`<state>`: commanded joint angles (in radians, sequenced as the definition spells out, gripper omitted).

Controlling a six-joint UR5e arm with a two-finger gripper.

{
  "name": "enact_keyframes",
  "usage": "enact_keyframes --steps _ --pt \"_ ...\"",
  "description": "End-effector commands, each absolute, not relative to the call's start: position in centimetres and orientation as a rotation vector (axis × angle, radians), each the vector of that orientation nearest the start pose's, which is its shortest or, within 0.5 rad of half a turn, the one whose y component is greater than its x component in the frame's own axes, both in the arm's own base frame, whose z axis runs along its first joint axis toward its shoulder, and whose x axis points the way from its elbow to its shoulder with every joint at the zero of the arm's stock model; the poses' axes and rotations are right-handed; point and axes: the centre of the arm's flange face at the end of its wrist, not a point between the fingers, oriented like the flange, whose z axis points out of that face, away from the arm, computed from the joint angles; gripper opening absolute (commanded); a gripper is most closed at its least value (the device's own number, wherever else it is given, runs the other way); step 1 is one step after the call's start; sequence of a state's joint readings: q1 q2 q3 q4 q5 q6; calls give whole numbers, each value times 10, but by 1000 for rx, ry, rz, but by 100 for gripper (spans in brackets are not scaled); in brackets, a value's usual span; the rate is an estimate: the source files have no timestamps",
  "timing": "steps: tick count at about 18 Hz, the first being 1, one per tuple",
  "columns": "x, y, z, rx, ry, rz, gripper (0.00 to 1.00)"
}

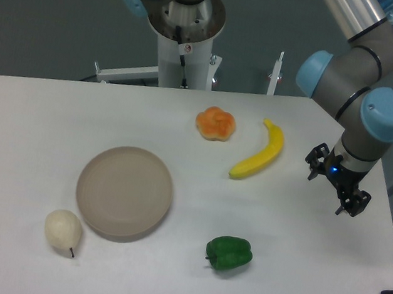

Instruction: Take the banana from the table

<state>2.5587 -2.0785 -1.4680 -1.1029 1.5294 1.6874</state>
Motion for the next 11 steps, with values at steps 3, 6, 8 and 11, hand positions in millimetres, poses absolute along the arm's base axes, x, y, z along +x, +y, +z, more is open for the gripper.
enact_keyframes --steps 3,6,8,11 --pt "-485 485 285 -2899 1059 75 100" --pt "-481 483 285 -2901 1062 69 100" --pt "-471 472 279 -2910 1058 35 100" --pt "-446 460 270 -2916 1058 -24 100"
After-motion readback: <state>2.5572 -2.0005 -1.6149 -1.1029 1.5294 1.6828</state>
